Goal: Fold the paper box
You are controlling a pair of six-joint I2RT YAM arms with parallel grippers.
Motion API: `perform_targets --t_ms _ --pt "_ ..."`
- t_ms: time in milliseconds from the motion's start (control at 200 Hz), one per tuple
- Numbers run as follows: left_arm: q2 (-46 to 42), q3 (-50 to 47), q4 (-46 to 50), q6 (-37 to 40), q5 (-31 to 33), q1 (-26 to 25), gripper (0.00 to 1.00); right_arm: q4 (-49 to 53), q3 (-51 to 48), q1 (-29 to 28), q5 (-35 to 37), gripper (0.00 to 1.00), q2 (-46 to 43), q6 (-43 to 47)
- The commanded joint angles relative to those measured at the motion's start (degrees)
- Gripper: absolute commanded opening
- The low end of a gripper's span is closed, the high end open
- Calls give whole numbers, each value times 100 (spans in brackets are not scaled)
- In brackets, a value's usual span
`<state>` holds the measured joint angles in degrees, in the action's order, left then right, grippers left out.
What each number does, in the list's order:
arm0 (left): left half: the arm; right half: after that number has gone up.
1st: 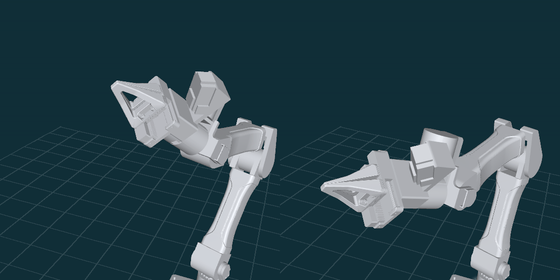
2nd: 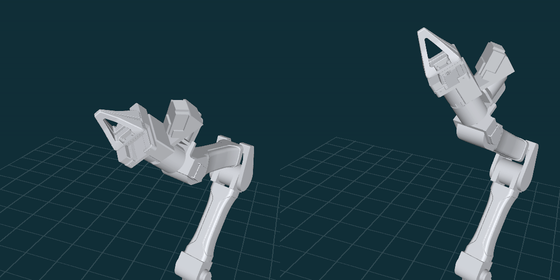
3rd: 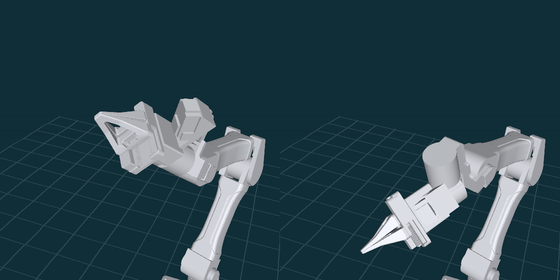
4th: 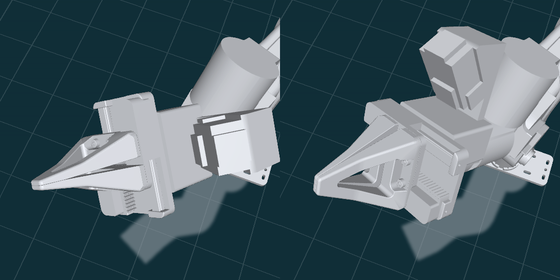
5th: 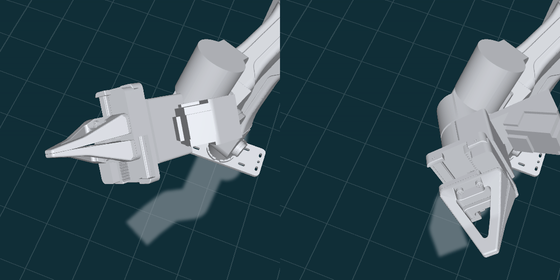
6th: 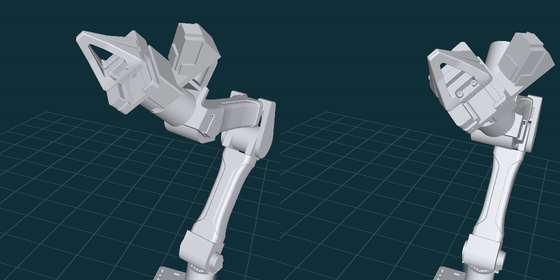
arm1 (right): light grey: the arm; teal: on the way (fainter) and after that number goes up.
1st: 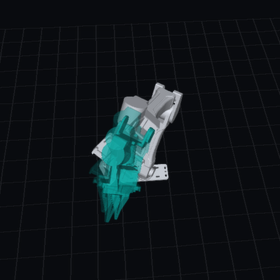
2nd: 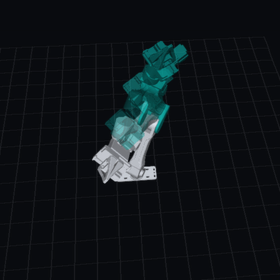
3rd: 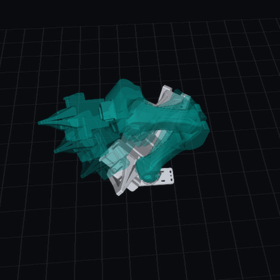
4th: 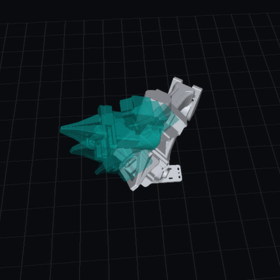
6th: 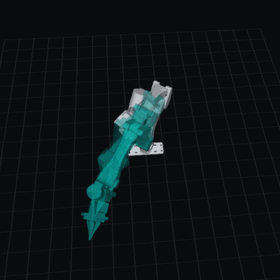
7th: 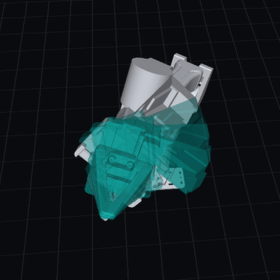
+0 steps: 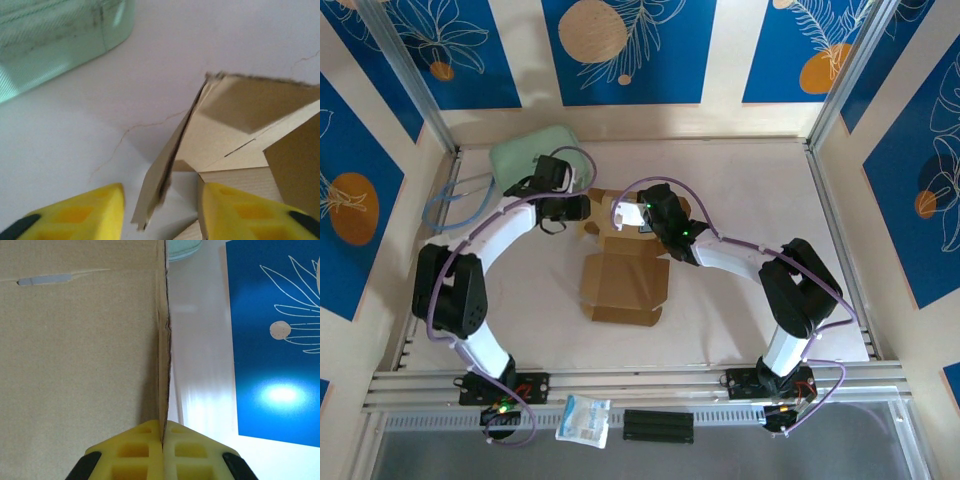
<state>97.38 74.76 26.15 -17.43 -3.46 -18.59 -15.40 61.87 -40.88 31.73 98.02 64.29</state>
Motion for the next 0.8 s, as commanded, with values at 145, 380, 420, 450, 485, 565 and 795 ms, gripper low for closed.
perform_targets --t_ms 145,380,420,450,485,565,795 --pt "264 235 -14 436 -396 64 4 -118 95 -92 40 3 34 50" --pt "-8 -290 -937 1060 -673 61 0 1600 422 -327 -755 25 -216 -517" --pt "-10 -304 -1004 1168 -639 66 0 2478 660 -350 -1192 36 -321 -861" --pt "0 -302 -1039 1241 -619 60 0 2976 858 -358 -1433 43 -374 -1124" --pt "8 -301 -1072 1304 -577 66 0 3389 1047 -368 -1600 46 -433 -1410" --pt "10 -343 -1189 1423 -536 66 0 3845 1306 -335 -1874 53 -627 -1882" --pt "-161 -662 -1648 1532 -738 66 0 4491 1801 500 -4159 79 -1383 -3630"
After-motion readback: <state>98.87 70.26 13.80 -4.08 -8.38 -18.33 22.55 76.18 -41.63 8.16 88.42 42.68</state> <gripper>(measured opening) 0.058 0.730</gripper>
